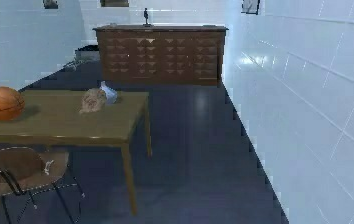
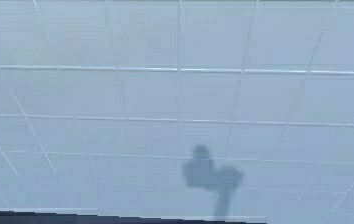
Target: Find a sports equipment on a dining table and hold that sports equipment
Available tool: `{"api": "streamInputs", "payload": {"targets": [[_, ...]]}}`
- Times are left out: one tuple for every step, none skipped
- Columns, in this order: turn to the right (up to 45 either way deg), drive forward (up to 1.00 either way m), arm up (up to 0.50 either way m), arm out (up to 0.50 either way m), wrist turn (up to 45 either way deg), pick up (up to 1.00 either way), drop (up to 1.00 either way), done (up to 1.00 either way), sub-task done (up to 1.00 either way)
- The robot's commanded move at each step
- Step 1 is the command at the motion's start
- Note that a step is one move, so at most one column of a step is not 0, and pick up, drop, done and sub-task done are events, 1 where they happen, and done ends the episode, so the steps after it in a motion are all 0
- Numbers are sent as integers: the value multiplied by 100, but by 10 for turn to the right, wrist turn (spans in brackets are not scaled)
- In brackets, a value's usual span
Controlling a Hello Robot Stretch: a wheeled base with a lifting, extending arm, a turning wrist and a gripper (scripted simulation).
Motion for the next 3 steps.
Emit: {"api": "streamInputs", "payload": {"targets": [[0,35,0,0,0,0,0,0,0],[-450,0,0,0,0,0,0,0,0],[-450,0,0,0,0,0,0,0,0]]}}
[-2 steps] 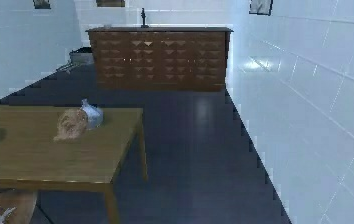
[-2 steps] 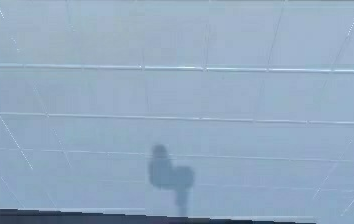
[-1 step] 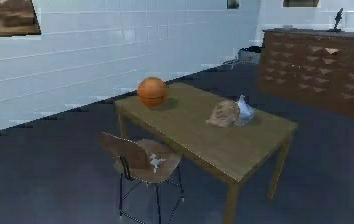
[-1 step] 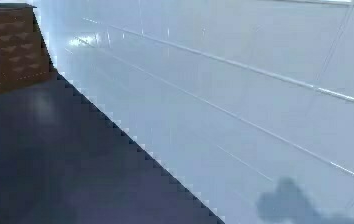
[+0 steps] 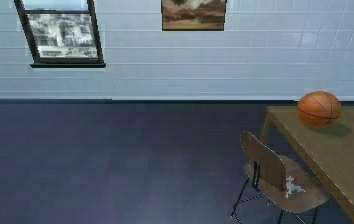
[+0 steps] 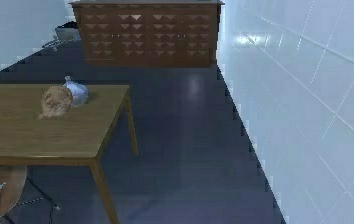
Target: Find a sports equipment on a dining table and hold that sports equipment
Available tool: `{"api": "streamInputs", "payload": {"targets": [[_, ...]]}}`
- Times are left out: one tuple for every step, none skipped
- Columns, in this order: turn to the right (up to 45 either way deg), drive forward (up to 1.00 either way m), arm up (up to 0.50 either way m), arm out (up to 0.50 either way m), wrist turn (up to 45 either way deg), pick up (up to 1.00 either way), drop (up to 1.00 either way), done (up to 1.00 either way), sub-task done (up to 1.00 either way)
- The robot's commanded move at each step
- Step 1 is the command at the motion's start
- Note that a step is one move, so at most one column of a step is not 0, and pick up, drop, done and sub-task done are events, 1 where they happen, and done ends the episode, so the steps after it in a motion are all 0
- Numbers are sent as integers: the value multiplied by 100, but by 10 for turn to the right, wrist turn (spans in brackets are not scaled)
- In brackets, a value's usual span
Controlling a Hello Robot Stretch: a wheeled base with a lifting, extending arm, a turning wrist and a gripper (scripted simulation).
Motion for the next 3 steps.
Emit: {"api": "streamInputs", "payload": {"targets": [[-240,0,0,0,0,0,0,0,0],[0,50,0,0,0,0,0,0,0],[210,0,0,0,0,0,0,0,0]]}}
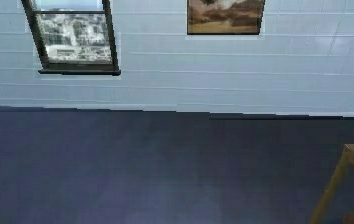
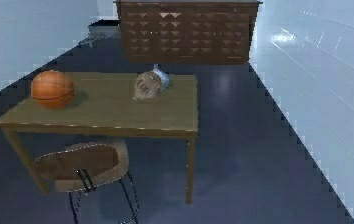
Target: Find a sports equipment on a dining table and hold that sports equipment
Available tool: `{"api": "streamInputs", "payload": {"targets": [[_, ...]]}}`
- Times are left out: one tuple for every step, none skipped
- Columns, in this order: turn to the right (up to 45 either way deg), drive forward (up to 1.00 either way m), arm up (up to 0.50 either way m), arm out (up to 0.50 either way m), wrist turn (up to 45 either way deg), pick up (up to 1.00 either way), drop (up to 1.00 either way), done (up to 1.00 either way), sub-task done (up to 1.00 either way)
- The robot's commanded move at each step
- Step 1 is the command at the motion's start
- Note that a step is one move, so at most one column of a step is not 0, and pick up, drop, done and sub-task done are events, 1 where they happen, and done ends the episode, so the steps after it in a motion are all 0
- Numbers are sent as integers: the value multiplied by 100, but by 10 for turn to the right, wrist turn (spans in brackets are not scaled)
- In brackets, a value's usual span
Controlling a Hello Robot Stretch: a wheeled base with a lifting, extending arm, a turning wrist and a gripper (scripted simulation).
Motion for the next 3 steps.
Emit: {"api": "streamInputs", "payload": {"targets": [[0,70,0,0,0,0,0,0,0],[450,0,0,0,0,0,0,0,0],[90,0,0,0,0,0,0,0,0]]}}
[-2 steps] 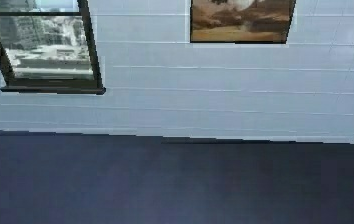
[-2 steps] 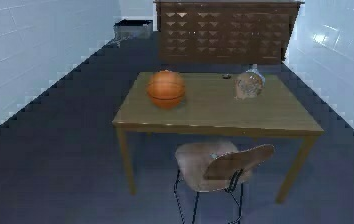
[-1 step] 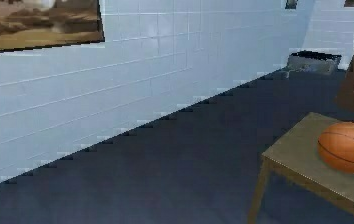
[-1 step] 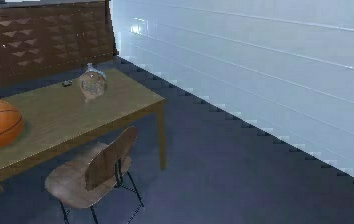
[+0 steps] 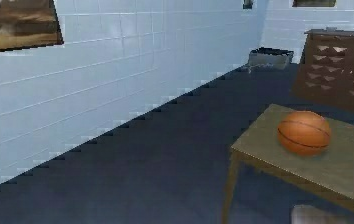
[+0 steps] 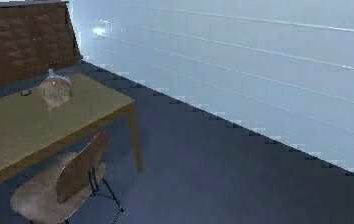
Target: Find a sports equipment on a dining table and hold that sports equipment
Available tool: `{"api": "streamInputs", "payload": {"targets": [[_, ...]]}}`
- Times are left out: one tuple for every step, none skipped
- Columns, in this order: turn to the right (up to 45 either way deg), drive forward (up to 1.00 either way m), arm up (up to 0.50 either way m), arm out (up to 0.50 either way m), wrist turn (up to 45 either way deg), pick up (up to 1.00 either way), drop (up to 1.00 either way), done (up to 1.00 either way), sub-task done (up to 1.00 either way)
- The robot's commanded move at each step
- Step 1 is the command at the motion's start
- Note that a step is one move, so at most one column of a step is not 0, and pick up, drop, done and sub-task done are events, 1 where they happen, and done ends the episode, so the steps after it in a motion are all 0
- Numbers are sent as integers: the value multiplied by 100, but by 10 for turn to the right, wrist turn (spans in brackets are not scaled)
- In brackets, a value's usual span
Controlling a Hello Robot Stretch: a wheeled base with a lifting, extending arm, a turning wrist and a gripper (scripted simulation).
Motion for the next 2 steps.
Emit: {"api": "streamInputs", "payload": {"targets": [[0,100,0,0,0,0,0,0,0],[300,0,0,0,0,0,0,0,0]]}}
